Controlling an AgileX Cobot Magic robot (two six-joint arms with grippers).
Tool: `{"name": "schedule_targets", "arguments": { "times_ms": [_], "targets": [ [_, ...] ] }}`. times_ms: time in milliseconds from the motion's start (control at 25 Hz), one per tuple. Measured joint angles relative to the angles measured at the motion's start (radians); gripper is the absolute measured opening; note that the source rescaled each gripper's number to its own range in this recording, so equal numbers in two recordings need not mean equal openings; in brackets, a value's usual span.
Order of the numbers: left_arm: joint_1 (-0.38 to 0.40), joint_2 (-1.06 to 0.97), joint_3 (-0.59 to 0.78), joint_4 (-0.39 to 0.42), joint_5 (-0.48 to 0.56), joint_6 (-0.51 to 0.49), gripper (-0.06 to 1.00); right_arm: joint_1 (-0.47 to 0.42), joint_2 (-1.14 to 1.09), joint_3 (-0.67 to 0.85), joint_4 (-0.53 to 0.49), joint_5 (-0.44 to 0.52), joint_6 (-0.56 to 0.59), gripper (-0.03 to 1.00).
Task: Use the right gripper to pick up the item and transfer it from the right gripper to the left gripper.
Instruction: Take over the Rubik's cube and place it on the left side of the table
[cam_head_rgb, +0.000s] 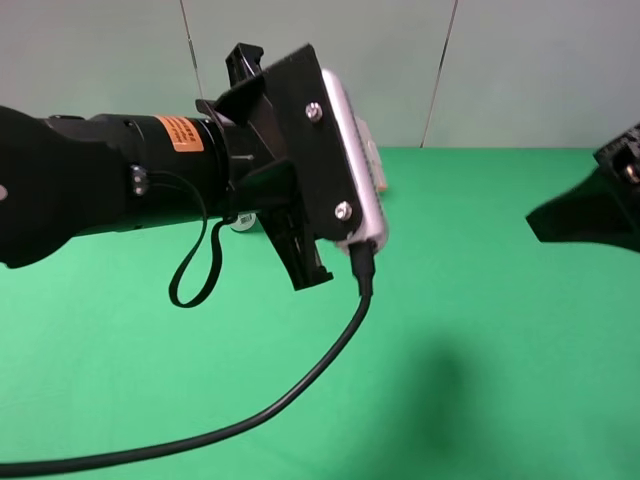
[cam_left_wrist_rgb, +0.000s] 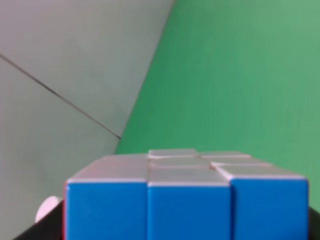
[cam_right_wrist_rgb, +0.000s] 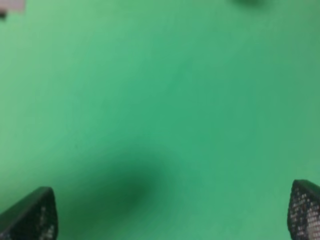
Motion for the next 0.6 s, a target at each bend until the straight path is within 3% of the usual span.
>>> {"name": "schedule_targets", "arguments": {
  "times_ms": [280,600],
  "targets": [
    [0.000,0.000,0.000,0.000,-0.010,-0.185,0.02,0.000,-0.168,0.113,-0.076,-0.036,0.104,1.00],
    [0.000,0.000,0.000,0.000,0.026,-0.377,0.02,0.000,-0.340,0.222,-0.088,-0.041,0.124,1.00]
  ]
}}
